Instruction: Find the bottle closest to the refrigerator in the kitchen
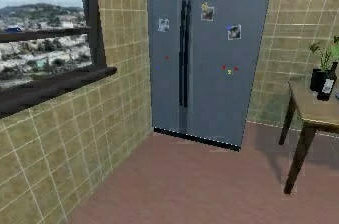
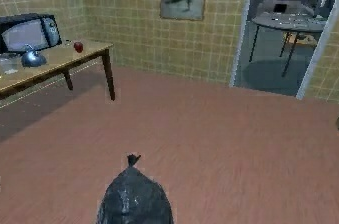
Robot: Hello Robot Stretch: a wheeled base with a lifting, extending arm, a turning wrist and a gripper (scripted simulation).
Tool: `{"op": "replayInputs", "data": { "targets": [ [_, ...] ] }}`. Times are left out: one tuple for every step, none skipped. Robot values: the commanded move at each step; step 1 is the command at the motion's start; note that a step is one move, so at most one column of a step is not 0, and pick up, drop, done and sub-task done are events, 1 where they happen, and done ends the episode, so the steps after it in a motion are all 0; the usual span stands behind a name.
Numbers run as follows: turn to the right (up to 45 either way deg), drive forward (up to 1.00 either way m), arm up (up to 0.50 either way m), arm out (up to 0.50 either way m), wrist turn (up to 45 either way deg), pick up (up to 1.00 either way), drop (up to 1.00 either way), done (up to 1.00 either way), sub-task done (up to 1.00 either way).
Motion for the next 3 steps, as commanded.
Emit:
{"op": "replayInputs", "data": {
  "targets": [
    [0.0,0.80,0.00,0.00,0.0,0.00,0.00,0.00,0.00],
    [45.0,0.00,0.00,0.00,0.0,0.00,0.00,0.00,0.00],
    [3.0,0.00,0.00,0.00,0.0,0.00,0.00,0.00,0.00]
  ]
}}
